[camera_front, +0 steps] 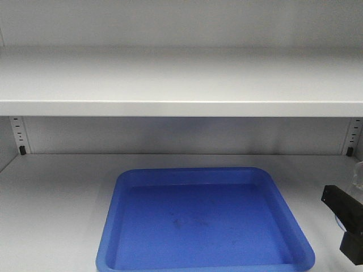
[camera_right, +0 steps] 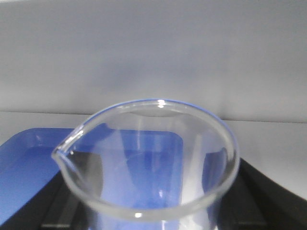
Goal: Pick beaker and place in left cabinet
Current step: 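Approach the blue tray on the cabinet shelf with the held beaker, then lower the beaker into the blue tray with the right gripper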
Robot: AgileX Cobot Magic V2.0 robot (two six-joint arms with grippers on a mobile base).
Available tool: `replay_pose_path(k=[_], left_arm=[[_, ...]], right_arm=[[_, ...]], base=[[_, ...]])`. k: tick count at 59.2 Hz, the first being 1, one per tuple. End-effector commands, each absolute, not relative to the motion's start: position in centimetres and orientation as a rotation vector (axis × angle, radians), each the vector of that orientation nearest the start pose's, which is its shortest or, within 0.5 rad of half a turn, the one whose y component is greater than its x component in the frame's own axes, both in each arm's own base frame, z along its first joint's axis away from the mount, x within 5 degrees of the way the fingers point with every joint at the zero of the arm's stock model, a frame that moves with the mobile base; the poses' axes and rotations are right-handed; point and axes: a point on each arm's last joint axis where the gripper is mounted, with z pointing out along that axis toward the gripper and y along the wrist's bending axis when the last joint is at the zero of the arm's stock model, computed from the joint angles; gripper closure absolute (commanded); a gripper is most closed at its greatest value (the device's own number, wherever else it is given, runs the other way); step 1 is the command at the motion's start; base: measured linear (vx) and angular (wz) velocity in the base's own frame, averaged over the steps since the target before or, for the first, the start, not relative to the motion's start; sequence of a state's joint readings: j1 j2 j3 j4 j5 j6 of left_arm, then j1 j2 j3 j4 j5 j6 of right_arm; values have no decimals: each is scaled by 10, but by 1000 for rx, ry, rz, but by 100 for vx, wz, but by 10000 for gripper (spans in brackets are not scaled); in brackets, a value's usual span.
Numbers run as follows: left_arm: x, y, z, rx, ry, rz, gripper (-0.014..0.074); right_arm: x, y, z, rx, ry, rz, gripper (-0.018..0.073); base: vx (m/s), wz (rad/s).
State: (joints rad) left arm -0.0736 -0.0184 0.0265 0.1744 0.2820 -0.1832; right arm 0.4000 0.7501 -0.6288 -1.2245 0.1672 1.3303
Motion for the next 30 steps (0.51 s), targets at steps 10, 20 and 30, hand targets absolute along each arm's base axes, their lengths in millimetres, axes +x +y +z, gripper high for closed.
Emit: replay_pose_path(k=[10, 20, 30], left_arm=[[55, -1, 192, 22, 1668, -40, 593], [55, -1, 192, 22, 1668, -40, 593], [55, -1, 192, 22, 1668, -40, 593]], right_arm=[[168, 63, 350, -221, 1664, 281, 563], [202, 93, 328, -483, 1732, 309, 561], [244, 116, 320, -547, 1788, 344, 561]], base=[[0, 0], [0, 0], [0, 0]])
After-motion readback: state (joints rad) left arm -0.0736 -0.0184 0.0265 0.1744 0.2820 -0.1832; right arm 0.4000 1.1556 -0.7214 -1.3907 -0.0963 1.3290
